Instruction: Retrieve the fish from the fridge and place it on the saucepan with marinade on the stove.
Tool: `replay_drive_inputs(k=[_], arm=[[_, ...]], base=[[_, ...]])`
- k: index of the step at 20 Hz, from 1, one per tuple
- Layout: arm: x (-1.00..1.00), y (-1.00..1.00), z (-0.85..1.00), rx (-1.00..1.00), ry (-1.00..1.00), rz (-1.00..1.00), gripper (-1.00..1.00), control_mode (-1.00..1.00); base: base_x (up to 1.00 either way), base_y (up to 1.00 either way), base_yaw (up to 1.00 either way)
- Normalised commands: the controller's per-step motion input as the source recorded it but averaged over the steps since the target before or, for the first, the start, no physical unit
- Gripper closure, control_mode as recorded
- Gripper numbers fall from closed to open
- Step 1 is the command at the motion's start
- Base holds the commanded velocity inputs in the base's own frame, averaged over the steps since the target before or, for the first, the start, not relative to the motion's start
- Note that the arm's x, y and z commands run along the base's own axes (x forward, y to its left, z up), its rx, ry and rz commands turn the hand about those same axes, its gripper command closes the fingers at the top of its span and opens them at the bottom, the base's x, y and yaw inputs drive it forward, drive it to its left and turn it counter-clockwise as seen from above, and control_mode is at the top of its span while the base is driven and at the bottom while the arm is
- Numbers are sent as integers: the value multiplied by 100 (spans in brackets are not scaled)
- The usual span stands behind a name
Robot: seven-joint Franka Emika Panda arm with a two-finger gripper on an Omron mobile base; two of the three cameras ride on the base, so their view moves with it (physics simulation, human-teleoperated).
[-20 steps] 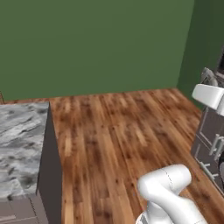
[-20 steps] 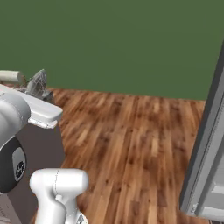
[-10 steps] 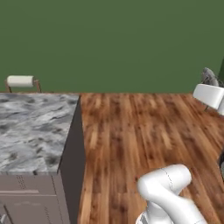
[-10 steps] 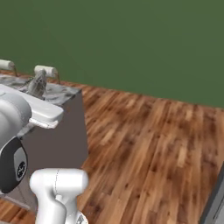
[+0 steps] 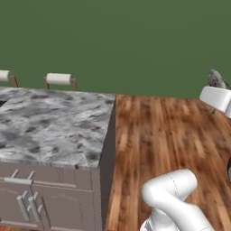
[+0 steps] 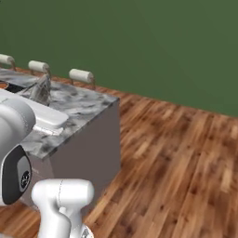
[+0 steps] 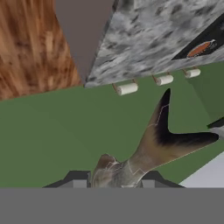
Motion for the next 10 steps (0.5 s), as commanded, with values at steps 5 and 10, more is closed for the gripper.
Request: replay_drive_inputs(k=[5,10], arm=[[0,0,0,0,0,0,100,100],[0,0,0,0,0,0,100,100]], base=[[-39,80,13],[-15,98,5]])
